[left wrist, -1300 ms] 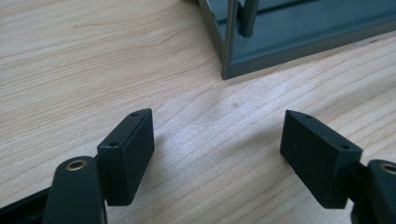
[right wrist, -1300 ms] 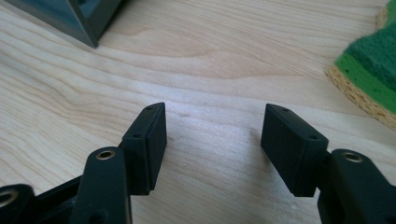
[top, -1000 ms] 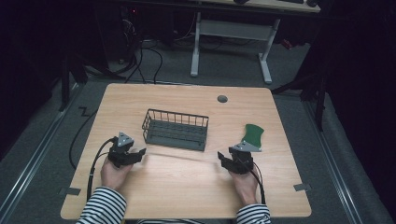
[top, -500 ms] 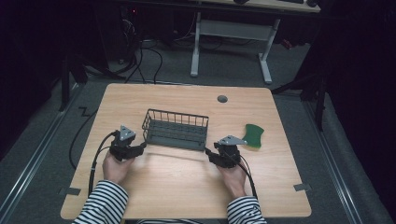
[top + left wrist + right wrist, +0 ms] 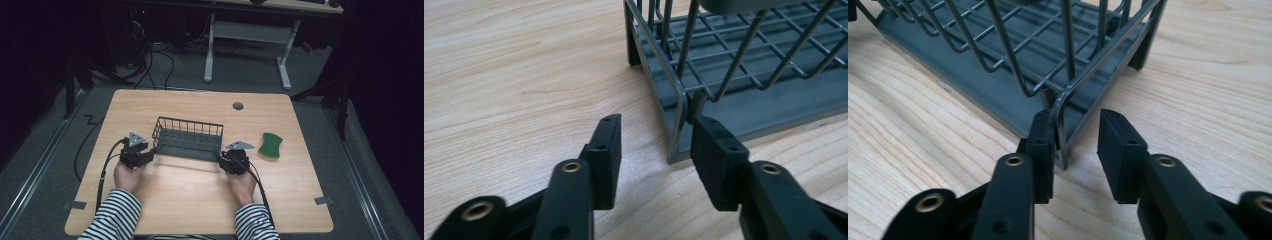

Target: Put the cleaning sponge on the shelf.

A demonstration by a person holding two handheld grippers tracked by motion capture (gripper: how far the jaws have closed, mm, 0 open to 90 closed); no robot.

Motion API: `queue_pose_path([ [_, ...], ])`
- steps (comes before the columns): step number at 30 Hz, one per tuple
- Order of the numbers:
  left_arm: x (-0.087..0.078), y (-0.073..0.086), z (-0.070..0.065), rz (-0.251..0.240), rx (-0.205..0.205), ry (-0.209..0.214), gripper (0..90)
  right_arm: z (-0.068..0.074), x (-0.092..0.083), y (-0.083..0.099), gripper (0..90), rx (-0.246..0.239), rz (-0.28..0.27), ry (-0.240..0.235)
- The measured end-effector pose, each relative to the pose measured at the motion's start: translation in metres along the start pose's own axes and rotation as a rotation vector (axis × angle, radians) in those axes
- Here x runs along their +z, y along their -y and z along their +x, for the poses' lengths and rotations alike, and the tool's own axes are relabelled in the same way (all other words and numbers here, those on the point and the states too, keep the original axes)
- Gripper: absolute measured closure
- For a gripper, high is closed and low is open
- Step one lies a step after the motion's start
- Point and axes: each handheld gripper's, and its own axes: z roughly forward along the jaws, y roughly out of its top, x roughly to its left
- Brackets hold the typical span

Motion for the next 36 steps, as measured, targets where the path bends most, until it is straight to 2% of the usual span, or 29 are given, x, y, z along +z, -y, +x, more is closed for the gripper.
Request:
queue_pose_path([
  [5, 0.004, 0.002, 0.001, 0.017, -0.002, 0.023, 69.2, 0.003, 0.000, 0.000, 78.4, -0.031, 0.002, 0.001],
  [6, 0.004, 0.002, 0.000, 0.018, 0.001, 0.029, 74.2, 0.004, 0.000, 0.000, 80.3, -0.043, 0.008, 0.000],
  [7, 0.005, 0.002, -0.001, 0.019, 0.006, 0.031, 74.2, 0.004, 0.000, 0.000, 80.3, -0.043, 0.008, 0.000],
  [12, 0.008, 0.002, -0.006, 0.025, 0.018, 0.042, 85.6, 0.006, 0.000, 0.000, 85.7, -0.073, 0.015, -0.001],
  [16, 0.008, 0.002, -0.004, 0.028, 0.000, 0.062, 86.2, 0.006, -0.001, 0.000, 85.9, -0.089, 0.020, 0.004],
  [21, 0.006, 0.002, -0.008, 0.036, 0.015, 0.077, 86.4, 0.006, -0.006, 0.003, 86.0, -0.093, 0.027, 0.004],
  [26, 0.007, 0.002, -0.020, 0.037, 0.055, 0.075, 86.4, 0.002, -0.014, 0.009, 86.0, -0.097, 0.027, 0.008],
  [30, 0.007, 0.002, -0.027, 0.038, 0.065, 0.100, 86.4, -0.005, -0.020, 0.015, 86.0, -0.073, 0.028, 0.006],
  [36, 0.008, 0.001, -0.041, 0.045, 0.082, 0.135, 86.4, -0.013, -0.033, 0.023, 85.9, -0.066, 0.037, 0.012],
])
